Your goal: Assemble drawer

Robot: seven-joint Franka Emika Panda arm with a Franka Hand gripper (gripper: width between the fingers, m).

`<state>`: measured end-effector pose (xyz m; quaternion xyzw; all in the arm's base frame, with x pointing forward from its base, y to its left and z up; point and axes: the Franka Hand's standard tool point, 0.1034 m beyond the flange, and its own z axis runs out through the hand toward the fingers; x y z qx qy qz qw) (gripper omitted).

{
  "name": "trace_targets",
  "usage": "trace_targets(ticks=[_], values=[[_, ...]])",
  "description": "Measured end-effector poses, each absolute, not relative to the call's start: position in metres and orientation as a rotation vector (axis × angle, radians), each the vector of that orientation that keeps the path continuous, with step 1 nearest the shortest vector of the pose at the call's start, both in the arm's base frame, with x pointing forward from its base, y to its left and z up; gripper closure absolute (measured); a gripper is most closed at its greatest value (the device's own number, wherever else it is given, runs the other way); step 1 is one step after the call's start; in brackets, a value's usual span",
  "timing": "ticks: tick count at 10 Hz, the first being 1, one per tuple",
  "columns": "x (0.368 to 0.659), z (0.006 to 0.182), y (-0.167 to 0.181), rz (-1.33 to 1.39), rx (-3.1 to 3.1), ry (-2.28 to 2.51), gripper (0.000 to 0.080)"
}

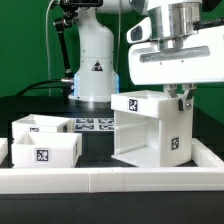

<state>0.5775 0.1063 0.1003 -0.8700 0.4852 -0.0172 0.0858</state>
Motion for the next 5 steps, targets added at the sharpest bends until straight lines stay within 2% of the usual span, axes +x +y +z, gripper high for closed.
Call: trace_targets(ticks=[5], values=[[0.5856,0.1033,0.1106,0.023,-2.239,1.877,0.0761]])
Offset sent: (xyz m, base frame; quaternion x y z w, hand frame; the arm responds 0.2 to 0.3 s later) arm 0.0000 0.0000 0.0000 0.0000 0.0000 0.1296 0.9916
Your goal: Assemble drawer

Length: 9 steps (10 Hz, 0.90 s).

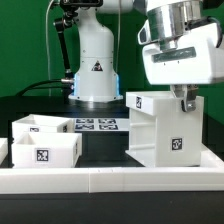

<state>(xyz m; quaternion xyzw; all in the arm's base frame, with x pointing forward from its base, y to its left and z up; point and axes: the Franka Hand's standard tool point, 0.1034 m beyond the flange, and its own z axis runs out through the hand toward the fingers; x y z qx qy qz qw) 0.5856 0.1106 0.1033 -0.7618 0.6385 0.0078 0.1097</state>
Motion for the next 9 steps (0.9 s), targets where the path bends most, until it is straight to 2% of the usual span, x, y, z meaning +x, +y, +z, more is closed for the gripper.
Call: trace_targets(ticks=[3,9], values=[[0.586,0.103,0.11,0.046,-2.165,1.948,0.0761],[0.623,0.099,0.11,0.068,-2.155,1.949,0.0761]])
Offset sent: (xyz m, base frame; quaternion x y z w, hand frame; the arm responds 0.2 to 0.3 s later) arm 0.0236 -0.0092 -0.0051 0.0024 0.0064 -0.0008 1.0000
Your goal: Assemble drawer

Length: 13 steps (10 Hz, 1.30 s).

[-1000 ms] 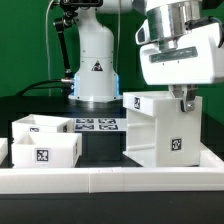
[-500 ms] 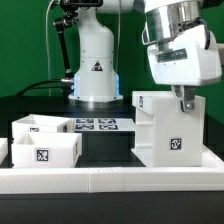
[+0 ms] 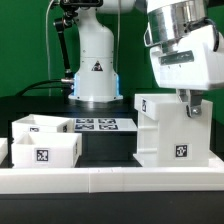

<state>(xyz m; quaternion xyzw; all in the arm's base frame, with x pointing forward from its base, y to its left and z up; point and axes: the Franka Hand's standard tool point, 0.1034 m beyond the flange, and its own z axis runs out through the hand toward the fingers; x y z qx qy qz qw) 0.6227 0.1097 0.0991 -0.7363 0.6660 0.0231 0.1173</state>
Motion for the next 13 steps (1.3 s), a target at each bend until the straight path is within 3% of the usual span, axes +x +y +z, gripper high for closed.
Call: trace_targets(ticks=[4,9,11,12,13], values=[[0.642,0.098,0.109,0.096,-2.152,1.956,0.0761],[0.645,0.098,0.11,0.142,-2.173,1.955,0.0761],[0.644,0.099,0.111,0.138,-2.255,1.86,0.0439],[0.643,0.101,0.11,0.128,-2.31,1.785,0.0439],[0.641,0.105,0.109,0.116,-2.361,1.71,0.0254]])
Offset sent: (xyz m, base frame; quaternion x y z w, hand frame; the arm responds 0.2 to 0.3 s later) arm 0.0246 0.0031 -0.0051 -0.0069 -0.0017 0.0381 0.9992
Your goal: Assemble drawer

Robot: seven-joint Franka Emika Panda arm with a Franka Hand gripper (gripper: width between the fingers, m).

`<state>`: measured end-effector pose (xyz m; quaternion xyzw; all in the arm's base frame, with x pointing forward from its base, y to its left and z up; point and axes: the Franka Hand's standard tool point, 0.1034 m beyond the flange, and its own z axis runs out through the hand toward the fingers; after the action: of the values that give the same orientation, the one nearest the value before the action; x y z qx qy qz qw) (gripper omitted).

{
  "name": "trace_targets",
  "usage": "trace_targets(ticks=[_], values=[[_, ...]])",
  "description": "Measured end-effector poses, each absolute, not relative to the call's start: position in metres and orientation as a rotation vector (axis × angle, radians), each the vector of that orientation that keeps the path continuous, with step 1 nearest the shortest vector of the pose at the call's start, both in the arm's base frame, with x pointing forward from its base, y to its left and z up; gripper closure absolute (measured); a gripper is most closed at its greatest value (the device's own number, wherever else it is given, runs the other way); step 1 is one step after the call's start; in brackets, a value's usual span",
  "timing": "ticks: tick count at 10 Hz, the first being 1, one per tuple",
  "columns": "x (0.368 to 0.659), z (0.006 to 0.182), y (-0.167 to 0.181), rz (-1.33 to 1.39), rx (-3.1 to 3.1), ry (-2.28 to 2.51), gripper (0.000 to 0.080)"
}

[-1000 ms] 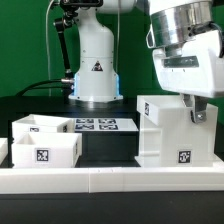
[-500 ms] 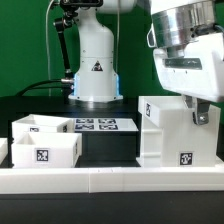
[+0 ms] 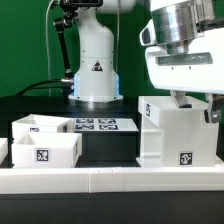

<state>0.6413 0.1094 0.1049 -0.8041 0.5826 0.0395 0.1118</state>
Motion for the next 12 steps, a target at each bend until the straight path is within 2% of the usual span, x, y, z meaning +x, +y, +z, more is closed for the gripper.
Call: trace_targets(ticks=[1,4,8,12], values=[[0.636,0.11,0.11,0.114,-2.393,1.651,0.0183],[0.621,0.141,0.113,0.094,-2.531,1.411,0.0157],[0.617,0.141,0.112,0.085,-2.623,1.256,0.0151],[0.598,0.146,0.093,0.038,-2.944,0.438,0.0151]])
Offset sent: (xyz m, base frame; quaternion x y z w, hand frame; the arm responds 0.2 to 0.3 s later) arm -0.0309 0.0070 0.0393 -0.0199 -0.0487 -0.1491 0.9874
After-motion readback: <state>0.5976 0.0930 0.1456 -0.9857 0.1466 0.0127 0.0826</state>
